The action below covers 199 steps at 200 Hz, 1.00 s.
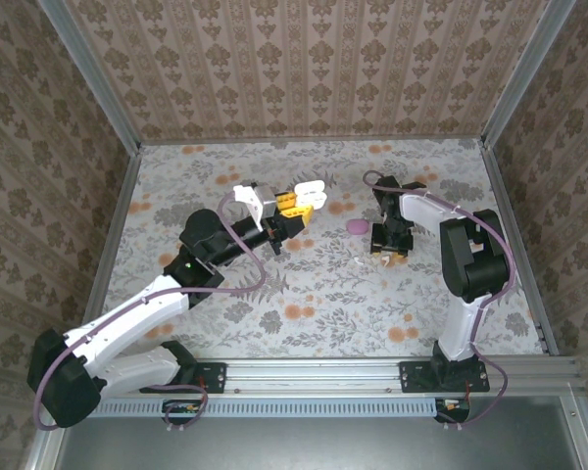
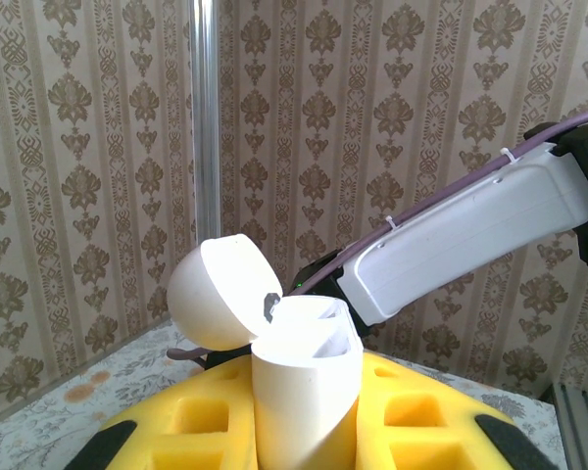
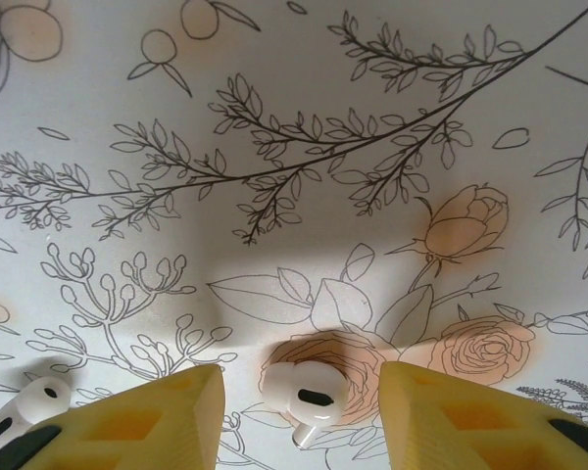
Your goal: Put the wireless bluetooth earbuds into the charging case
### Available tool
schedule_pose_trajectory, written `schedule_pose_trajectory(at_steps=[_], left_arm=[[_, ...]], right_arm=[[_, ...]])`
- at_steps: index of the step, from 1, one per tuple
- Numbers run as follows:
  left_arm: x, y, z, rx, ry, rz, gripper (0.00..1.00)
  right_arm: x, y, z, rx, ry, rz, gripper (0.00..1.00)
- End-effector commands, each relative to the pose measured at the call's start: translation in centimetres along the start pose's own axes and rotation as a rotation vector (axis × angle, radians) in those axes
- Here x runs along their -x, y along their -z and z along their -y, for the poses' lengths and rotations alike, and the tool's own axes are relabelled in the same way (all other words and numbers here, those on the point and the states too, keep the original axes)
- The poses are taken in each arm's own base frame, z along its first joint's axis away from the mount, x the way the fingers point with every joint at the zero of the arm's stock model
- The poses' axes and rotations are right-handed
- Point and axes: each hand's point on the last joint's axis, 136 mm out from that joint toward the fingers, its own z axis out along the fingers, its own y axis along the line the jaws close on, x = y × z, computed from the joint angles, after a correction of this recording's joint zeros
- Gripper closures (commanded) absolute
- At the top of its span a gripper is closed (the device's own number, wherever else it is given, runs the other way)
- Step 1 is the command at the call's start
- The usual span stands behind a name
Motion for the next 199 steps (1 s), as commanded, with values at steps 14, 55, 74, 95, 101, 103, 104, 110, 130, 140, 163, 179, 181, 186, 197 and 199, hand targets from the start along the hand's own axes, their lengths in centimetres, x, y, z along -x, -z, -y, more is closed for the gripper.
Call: schedule_pose_trajectory(at_steps=[14, 55, 74, 95, 101, 103, 104, 110, 130, 140, 163, 179, 181, 186, 197, 199], left_arm=[[0.7, 0.3, 0.3, -0.001, -0.025, 0.02, 0.81], [0.7, 0.2, 0.2, -0.001, -0.024, 0.018, 0.81], [0.7, 0.1, 0.2, -0.001, -0.023, 0.019, 0.81], [0.7, 0.0, 0.2, -0.005, -0.021, 0.018, 0.81], [0.8, 0.0, 0.2, -0.007, -0.021, 0.019, 0.81], [0.7, -0.1, 0.2, -0.007, -0.02, 0.018, 0.81], [0.7, -0.1, 0.2, -0.007, -0.019, 0.018, 0.81], [0.8, -0.1, 0.2, -0.008, -0.02, 0.018, 0.81], [0.6, -0.2, 0.2, -0.008, -0.015, 0.015, 0.81], [0.7, -0.2, 0.2, -0.01, -0.016, 0.015, 0.81], [0.6, -0.4, 0.2, -0.01, -0.017, 0.014, 0.81], [0.6, -0.4, 0.2, -0.012, -0.016, 0.013, 0.81], [0.6, -0.4, 0.2, -0.012, -0.016, 0.012, 0.81], [0.6, -0.4, 0.2, -0.012, -0.015, 0.012, 0.81], [0.6, -0.4, 0.2, -0.012, -0.014, 0.011, 0.81], [0.6, -0.4, 0.1, -0.012, -0.016, 0.011, 0.81]], right_arm=[[-0.7, -0.4, 0.0, -0.009, -0.013, -0.049, 0.56], [-1.2, -0.8, 0.2, -0.016, -0.001, -0.067, 0.57], [-1.2, -1.0, 0.3, -0.015, -0.003, -0.064, 0.58], [-1.3, -1.4, 0.3, -0.016, -0.002, -0.066, 0.6], [-1.3, -1.5, 0.3, -0.015, -0.002, -0.065, 0.61], [-1.2, -1.5, 0.3, -0.014, -0.001, -0.064, 0.61], [-1.3, -1.5, 0.3, -0.014, 0.0, -0.065, 0.61], [-1.2, -1.6, 0.3, -0.014, 0.0, -0.066, 0.62], [-1.2, -1.8, 0.5, -0.009, -0.006, -0.065, 0.64], [-1.3, -2.0, 0.5, -0.008, -0.003, -0.071, 0.64], [-1.3, -2.2, 0.4, 0.001, 0.0, -0.064, 0.66], [-1.3, -2.3, 0.5, 0.001, 0.001, -0.061, 0.66], [-1.3, -2.3, 0.5, 0.0, 0.001, -0.059, 0.66], [-1.2, -2.2, 0.5, 0.001, 0.002, -0.055, 0.65], [-1.2, -2.3, 0.5, -0.001, -0.001, -0.057, 0.65], [-1.2, -2.3, 0.5, 0.0, -0.001, -0.056, 0.65]])
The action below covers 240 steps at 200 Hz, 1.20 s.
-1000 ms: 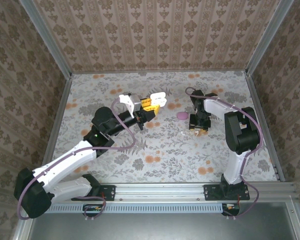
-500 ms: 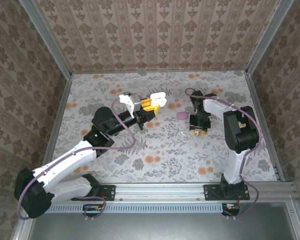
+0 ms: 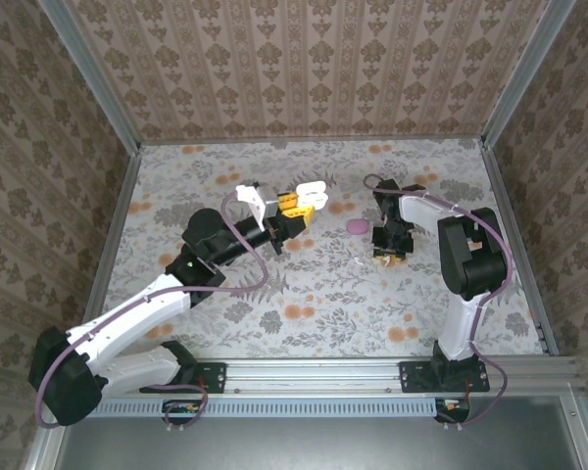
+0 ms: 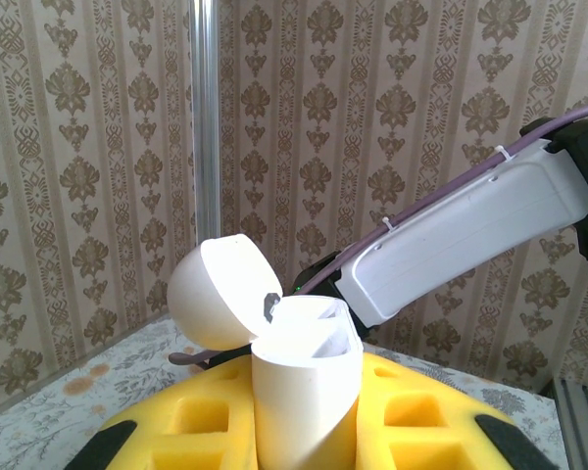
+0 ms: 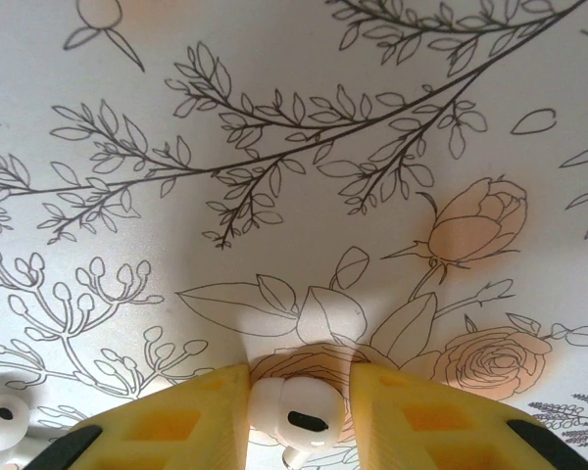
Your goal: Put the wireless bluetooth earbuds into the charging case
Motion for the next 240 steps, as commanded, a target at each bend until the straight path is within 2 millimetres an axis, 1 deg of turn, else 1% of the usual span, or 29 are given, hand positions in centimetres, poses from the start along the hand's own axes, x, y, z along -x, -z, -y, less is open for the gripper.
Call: schedule_pose_trajectory(at_steps=[1, 78, 102, 148, 169, 185, 210, 240], left_arm=[[1.2, -0.2, 0.3, -0.013, -0.022, 0.025, 0.81], [1.1, -0.1, 0.3, -0.009, -0.017, 0.021, 0.81], [0.9, -0.2, 0.2, -0.006, -0.017, 0.015, 0.81], [-0.5, -0.9, -0.2, -0.004, 0.001, -0.022, 0.81], [-1.4, -1.3, -0.6, 0.003, 0.01, -0.042, 0.81], [-2.1, -1.6, -0.8, 0.007, 0.019, -0.056, 0.81], [-3.5, -2.1, -1.2, 0.015, 0.037, -0.085, 0.81], [-4.9, -2.6, -1.7, 0.027, 0.058, -0.112, 0.81]], right_arm=[[-0.7, -1.1, 0.2, 0.003, -0.002, -0.028, 0.65], [-0.5, -0.8, 0.1, 0.011, 0.012, -0.018, 0.73], [-0.3, 0.1, 0.0, 0.022, 0.025, 0.012, 0.73], [0.1, 2.6, -0.5, 0.061, 0.052, 0.087, 0.74], [0.2, 4.2, -1.2, 0.101, 0.066, 0.129, 0.74], [0.4, 6.0, -1.8, 0.148, 0.069, 0.179, 0.74], [0.8, 9.5, -2.4, 0.207, 0.068, 0.278, 0.74], [1.1, 14.5, -3.0, 0.273, 0.075, 0.417, 0.73]])
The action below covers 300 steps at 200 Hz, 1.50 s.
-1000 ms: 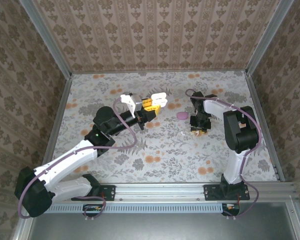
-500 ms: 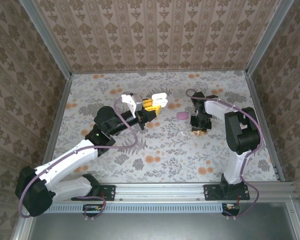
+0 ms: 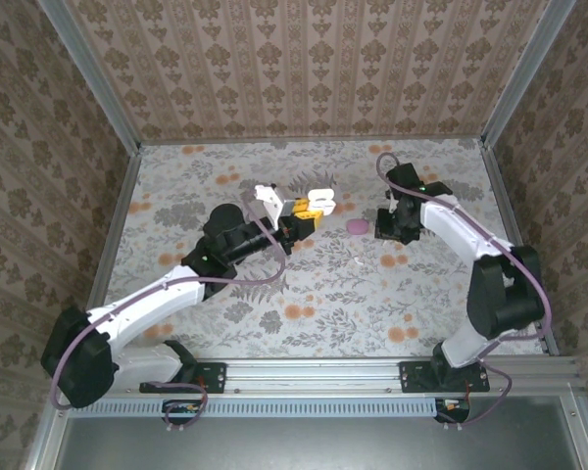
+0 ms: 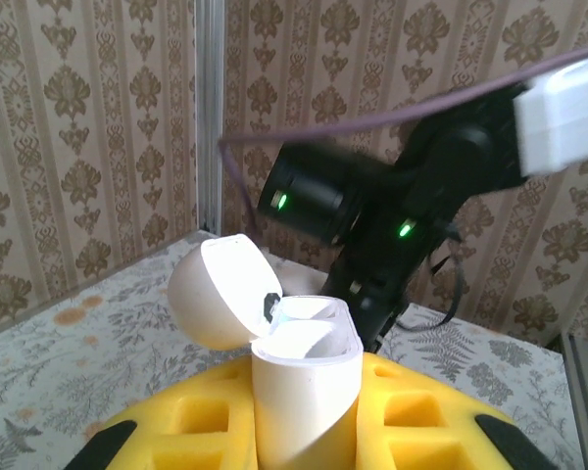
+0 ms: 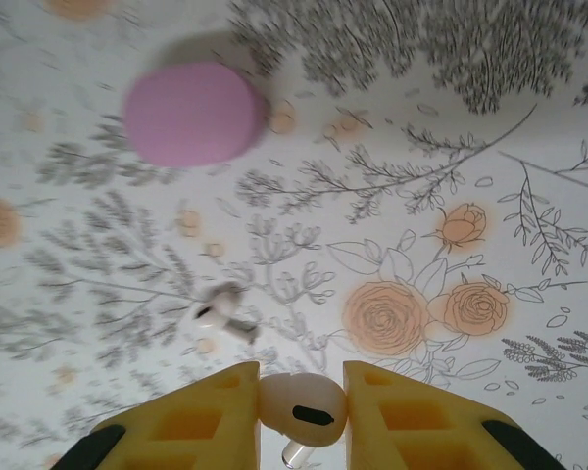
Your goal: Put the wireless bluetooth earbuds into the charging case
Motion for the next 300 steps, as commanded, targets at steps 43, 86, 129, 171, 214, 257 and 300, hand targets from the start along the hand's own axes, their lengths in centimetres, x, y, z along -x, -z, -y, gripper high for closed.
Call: schedule_pose_trajectory(at_steps=[43, 86, 129, 171, 214, 257, 300], left_arm=[[-0.7, -1.5, -0.5, 0.009, 0.03, -0.005, 0.81], [-1.6, -2.3, -0.6, 0.008, 0.045, -0.022, 0.81], [-1.8, -2.6, -0.3, -0.006, 0.048, -0.025, 0.81], [-1.3, -2.6, -0.1, -0.017, 0.044, -0.01, 0.81], [-0.6, -2.6, 0.1, -0.026, 0.04, 0.007, 0.81], [-0.1, -2.6, 0.3, -0.033, 0.04, 0.017, 0.81], [0.4, -2.4, 0.4, -0.033, 0.033, 0.028, 0.81]], right_arm=[[2.8, 8.7, -3.7, 0.118, 0.059, 0.222, 0.73], [3.4, 14.2, -6.2, 0.171, 0.122, 0.349, 0.73], [3.5, 17.4, -7.9, 0.214, 0.15, 0.414, 0.73], [3.2, 18.7, -10.2, 0.272, 0.191, 0.445, 0.74], [2.9, 19.9, -12.5, 0.314, 0.266, 0.498, 0.74], [2.7, 20.0, -13.8, 0.325, 0.331, 0.541, 0.75], [2.6, 19.6, -14.7, 0.315, 0.371, 0.543, 0.75]])
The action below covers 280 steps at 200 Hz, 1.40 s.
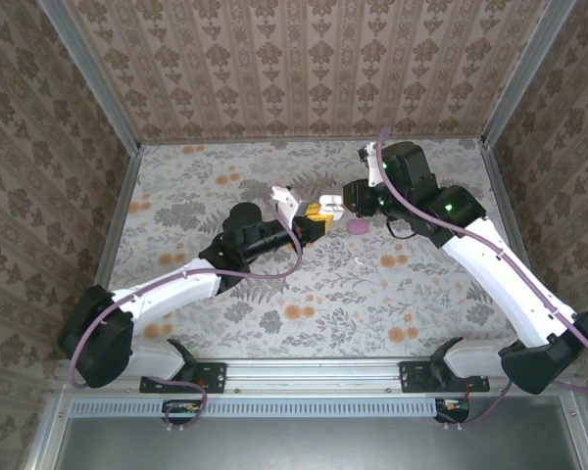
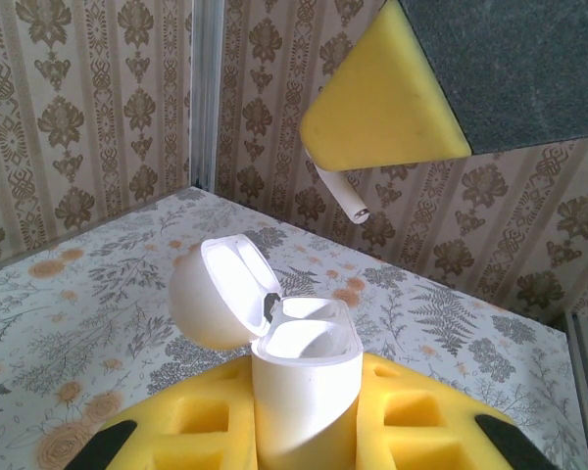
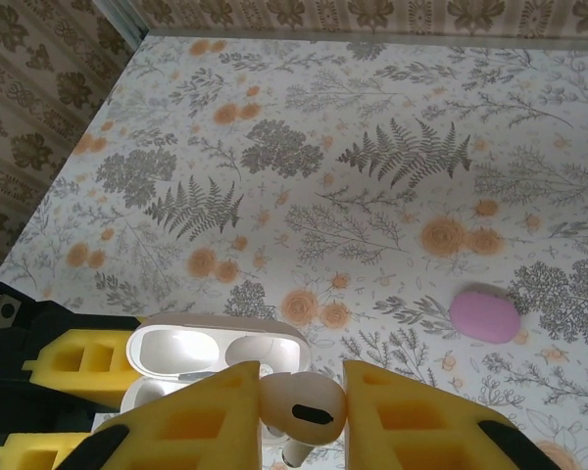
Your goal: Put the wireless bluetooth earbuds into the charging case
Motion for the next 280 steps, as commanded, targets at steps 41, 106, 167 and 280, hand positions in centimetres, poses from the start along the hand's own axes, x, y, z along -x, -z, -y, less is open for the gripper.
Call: schedule_pose_trajectory(at_steps=[41, 106, 167, 280], left_arm=[[4.1, 0.6, 1.3, -0.032, -0.029, 0.104, 0.81], [4.5, 0.8, 1.5, -0.036, -0.029, 0.114, 0.81], [4.8, 0.8, 1.5, -0.035, -0.023, 0.123, 0.81], [5.1, 0.8, 1.5, -0.035, -0.019, 0.132, 0.81]], right_arm=[[0.3, -0.3, -0.6, -0.014, 0.071, 0.027, 0.75], [-0.2, -1.0, -0.6, -0.031, 0.094, 0.02, 0.75], [-0.4, -1.3, -0.9, -0.018, 0.089, 0.018, 0.75], [-0.7, -2.0, -1.0, -0.018, 0.081, 0.027, 0.76]])
